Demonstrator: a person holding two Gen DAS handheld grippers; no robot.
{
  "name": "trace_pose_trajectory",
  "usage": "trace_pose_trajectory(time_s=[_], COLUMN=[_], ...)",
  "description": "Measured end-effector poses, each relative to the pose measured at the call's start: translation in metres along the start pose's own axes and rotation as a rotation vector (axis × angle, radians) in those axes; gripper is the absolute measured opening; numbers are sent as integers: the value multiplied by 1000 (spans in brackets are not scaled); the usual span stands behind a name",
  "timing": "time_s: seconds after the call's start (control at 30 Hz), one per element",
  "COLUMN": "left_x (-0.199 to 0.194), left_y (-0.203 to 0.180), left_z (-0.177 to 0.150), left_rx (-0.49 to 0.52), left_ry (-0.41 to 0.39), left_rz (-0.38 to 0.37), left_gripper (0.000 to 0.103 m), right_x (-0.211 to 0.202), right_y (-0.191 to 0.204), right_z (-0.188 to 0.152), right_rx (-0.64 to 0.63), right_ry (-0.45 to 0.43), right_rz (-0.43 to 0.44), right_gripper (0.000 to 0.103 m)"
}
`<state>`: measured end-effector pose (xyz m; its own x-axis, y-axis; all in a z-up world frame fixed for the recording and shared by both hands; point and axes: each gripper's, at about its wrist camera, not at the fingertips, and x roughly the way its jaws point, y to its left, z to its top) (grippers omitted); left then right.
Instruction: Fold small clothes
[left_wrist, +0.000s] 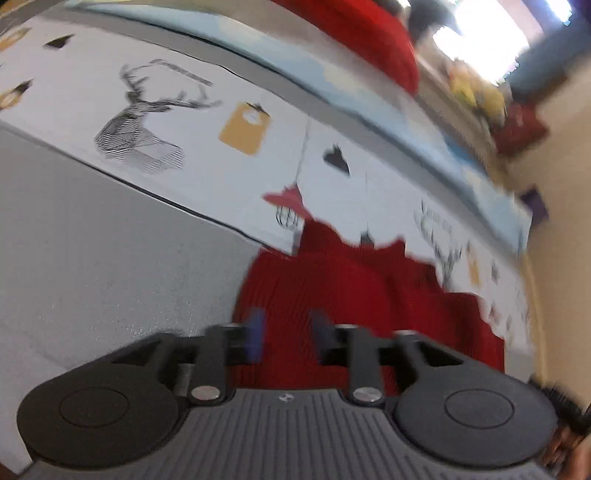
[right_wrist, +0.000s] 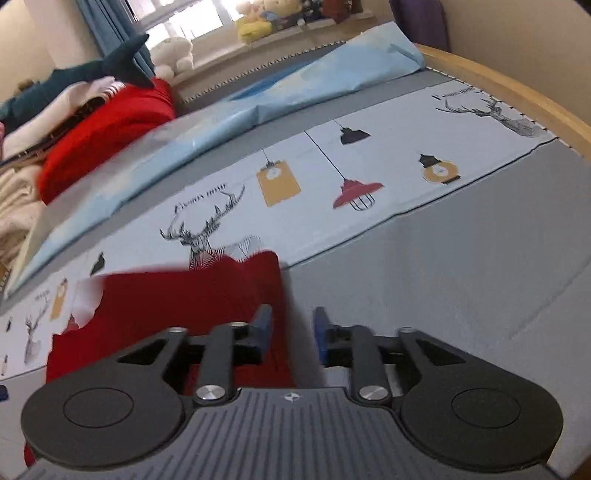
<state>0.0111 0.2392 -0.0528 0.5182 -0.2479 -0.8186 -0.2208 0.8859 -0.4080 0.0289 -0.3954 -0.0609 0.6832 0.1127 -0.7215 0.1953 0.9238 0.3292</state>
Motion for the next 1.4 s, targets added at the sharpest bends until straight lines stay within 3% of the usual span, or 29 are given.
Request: trace_pose_trajectory(time_s=[0.07,0.3,0.67,0.7,0.77,0.83,0.87,0.9,1.03,1.17,1.27,1.33,1.4], left_x=[9,37,79,81,85,85,83,80,42,5,6,25,47], left_y=[-4,-13,3,5,8,5,2,-2,-25,-49,-55,-54,-45], left_z=[-5,-16,-12,-12,-12,-13,-13,-12,-2,4,10,12,13], left_rx=[56,53,-26,-34,-44,-40,-21,-2,92,168,162,159,112], left_ry=[18,38,125,130,132,121,116,107,-59,-267,-310,-229,-132], left_rz=[42,106,106,95,94,106,114,114,140,153,120,120,153], left_gripper=[46,46,50,50,50,34,14,12,10,10,10,11,13], right_x=[7,27,57,58,60,60,60,58,40,3,-17,-3,28], right_y=[-7,-4,14,15,17,16,15,13,13,25,24,18,10], right_z=[-2,-17,-25,-25,-25,-24,-23,-21,-8,6,17,23,23], right_rx=[17,44,8,5,-10,-12,4,23,45,11,21,59,104], right_ry=[25,69,129,131,124,107,101,92,-14,-282,-444,-375,-201], right_rz=[6,28,37,35,32,23,33,46,69,92,79,79,109], right_gripper=[42,43,44,40,21,12,12,11,9,0,0,0,4])
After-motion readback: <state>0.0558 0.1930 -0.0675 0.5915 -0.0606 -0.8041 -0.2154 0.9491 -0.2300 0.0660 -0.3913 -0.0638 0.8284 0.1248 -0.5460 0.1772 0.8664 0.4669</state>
